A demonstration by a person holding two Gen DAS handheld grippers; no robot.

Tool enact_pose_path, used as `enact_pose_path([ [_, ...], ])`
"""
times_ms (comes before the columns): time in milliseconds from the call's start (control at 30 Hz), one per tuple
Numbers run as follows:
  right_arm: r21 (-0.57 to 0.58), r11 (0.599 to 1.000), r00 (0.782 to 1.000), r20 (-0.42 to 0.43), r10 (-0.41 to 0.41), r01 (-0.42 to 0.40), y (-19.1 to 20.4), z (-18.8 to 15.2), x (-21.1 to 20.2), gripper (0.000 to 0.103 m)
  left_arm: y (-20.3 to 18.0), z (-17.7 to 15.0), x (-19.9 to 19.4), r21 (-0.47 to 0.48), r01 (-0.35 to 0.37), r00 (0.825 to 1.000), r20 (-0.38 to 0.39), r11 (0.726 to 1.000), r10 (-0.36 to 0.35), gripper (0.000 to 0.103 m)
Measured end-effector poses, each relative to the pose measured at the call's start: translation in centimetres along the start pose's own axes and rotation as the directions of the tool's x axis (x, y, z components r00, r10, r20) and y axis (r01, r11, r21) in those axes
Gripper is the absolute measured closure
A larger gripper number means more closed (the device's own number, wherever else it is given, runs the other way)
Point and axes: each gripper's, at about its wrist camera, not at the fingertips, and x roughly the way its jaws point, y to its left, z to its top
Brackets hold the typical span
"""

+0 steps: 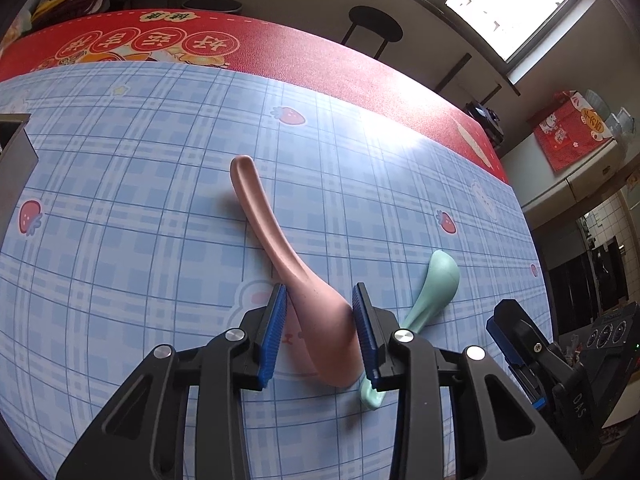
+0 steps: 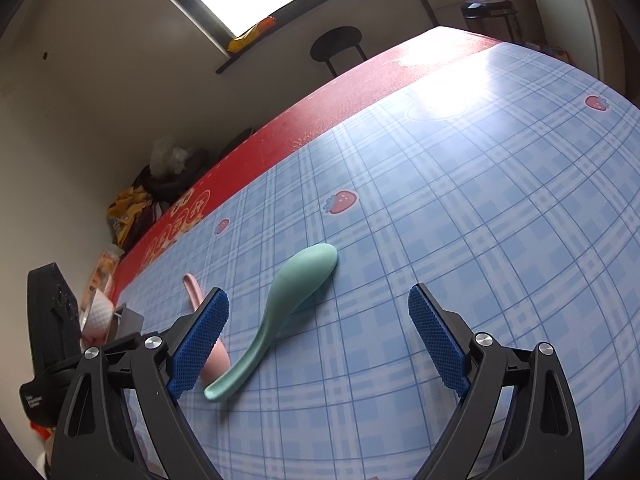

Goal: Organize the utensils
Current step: 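Close the left gripper on the pink spoon and lift it while the right gripper approaches the mint-green spoon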

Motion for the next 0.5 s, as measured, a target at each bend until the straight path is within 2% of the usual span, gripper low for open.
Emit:
enact_pose_path([
  [100, 0.007, 1.0, 1.0, -0.002, 0.001, -0.001, -0.1, 0.0, 0.1, 0.015, -0.2, -0.1, -0.4, 0.017, 0.011, 1.0, 0.015, 1.0, -0.012, 0.087],
  [200, 0.001, 1.0, 1.0, -0.006, 0.001, -0.001, -0.1, 0.0, 0.2, 0.015, -0.9, -0.1, -0.9, 0.045, 0.022, 1.0, 0.017, 0.999, -0.022, 0.093],
  [367, 0.003, 1.0, 1.0, -0.002, 0.006, -0.006, -0.1, 0.0, 0.1, 0.015, -2.2, -0.6, -0.5, 0.104, 0.023, 1.0, 0.005, 0.994, -0.023, 0.094],
  [433, 0.01, 1.0, 1.0, -0.003, 0.008, -0.008, -0.3, 0.0, 0.1, 0.015, -2.6, -1.1, 0.0, 0.127, 0.009, 1.0, -0.02, 0.992, -0.006, 0.091],
  [500, 0.012, 1.0, 1.0, -0.006, 0.01, -0.01, -0.4, 0.1, 0.1, 0.015, -2.9, -1.6, 0.2, 0.163, -0.017, 1.0, -0.008, 0.986, 0.019, 0.09],
])
